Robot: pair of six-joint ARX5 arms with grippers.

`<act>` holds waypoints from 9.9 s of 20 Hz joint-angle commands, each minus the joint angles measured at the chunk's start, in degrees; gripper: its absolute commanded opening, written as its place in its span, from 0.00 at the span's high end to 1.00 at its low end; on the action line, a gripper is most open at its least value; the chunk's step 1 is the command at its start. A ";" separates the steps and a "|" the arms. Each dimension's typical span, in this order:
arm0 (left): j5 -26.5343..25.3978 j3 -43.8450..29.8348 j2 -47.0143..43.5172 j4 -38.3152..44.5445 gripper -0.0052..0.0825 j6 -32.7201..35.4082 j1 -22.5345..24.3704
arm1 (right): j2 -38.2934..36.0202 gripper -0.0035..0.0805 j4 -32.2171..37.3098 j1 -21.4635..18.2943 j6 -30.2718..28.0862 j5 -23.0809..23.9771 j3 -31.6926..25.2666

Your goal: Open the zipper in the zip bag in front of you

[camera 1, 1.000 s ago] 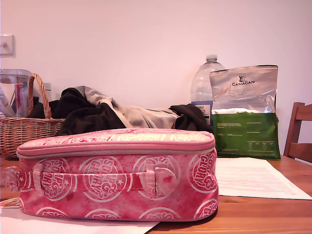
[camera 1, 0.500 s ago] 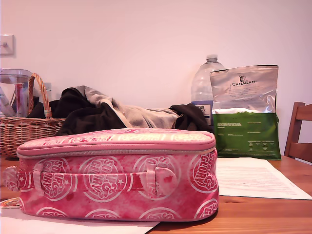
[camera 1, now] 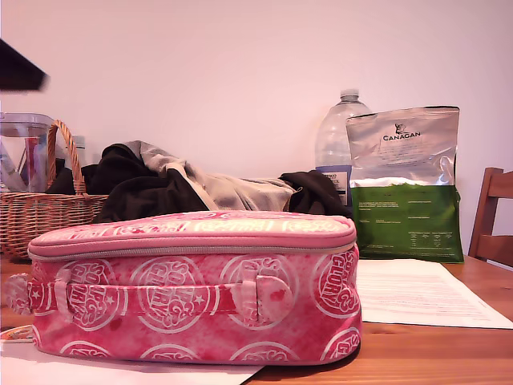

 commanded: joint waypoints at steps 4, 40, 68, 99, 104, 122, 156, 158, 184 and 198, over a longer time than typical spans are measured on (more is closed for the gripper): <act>0.00 -0.24 9.16 7.08 0.96 6.88 -4.76 | 9.53 0.97 0.76 0.20 -1.07 -13.40 -0.72; -4.96 0.28 34.34 29.57 0.96 16.50 -9.84 | 101.00 0.97 -5.40 -17.88 -53.11 -57.59 50.07; -4.96 3.65 35.01 26.86 0.96 16.52 -9.84 | 106.18 0.69 -4.70 -14.03 -29.09 -61.59 51.74; -6.03 3.65 35.01 24.98 0.96 16.50 -9.84 | 106.16 0.97 -18.45 -8.87 -40.26 -45.53 58.75; -6.03 3.65 34.99 24.98 0.96 16.50 -9.84 | 106.16 0.97 -24.59 -11.56 -44.89 -44.83 58.82; -6.03 3.65 35.01 24.79 0.96 16.50 -9.84 | 106.16 0.97 -25.46 -9.49 -46.16 -45.72 58.82; -7.17 3.65 35.01 23.52 0.96 16.55 -9.79 | 62.16 0.97 1.33 -13.60 -40.04 -33.11 27.80; -7.17 3.65 35.01 23.50 0.96 16.55 -9.79 | 60.19 0.97 5.99 -13.62 -40.94 -33.77 23.50; -7.56 3.65 35.01 23.47 0.96 16.55 -9.79 | 82.55 0.76 25.00 -5.84 -44.63 -32.04 23.10; -7.58 3.65 35.01 23.47 0.96 16.55 -9.79 | 82.62 0.76 29.51 -3.52 -43.08 -31.32 23.15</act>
